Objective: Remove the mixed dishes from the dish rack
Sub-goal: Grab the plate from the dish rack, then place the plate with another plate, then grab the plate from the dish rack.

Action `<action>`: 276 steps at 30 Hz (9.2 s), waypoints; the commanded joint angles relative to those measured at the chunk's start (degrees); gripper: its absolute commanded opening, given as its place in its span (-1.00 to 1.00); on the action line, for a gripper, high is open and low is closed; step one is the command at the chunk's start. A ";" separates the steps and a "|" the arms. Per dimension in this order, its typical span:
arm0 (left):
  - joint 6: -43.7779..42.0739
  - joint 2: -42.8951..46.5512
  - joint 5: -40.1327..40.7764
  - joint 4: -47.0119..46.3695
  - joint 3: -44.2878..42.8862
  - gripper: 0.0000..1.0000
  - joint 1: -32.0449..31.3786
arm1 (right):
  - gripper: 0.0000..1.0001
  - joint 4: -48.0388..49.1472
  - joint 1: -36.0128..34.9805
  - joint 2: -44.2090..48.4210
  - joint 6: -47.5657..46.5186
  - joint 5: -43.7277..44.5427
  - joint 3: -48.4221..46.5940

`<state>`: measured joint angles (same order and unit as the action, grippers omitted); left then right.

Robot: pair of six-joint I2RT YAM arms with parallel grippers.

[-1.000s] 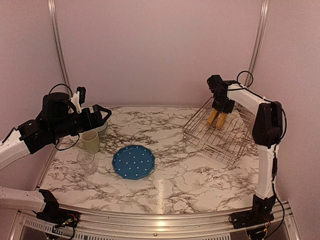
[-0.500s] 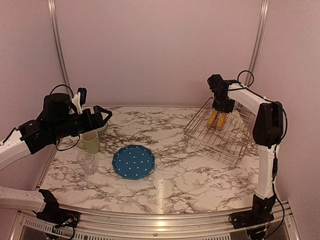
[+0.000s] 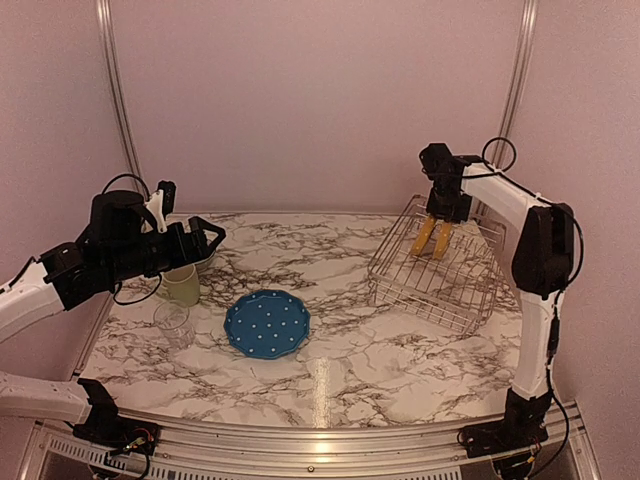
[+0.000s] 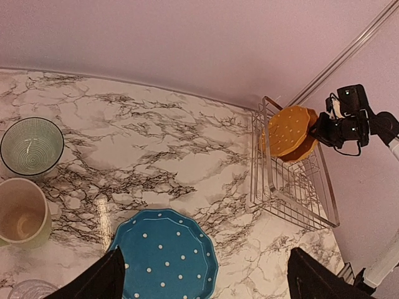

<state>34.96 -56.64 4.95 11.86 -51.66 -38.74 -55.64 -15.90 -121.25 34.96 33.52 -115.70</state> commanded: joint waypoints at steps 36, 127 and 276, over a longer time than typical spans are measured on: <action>0.11 -3.00 -1.57 -0.76 -1.23 0.86 -0.02 | -1.00 0.92 -3.56 14.09 -7.63 8.45 4.69; 3.20 -1.28 -0.02 -1.92 -0.55 0.87 -0.02 | -1.00 51.68 -23.39 16.66 3.61 -68.29 34.44; 1.11 -1.02 1.10 1.15 -1.03 0.89 -0.02 | 0.15 7.56 -5.63 6.01 11.31 -0.83 10.30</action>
<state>36.93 -58.19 5.26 11.94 -52.60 -38.74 -48.05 -21.58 -114.21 44.56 30.65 -102.65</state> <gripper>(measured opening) 0.943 0.578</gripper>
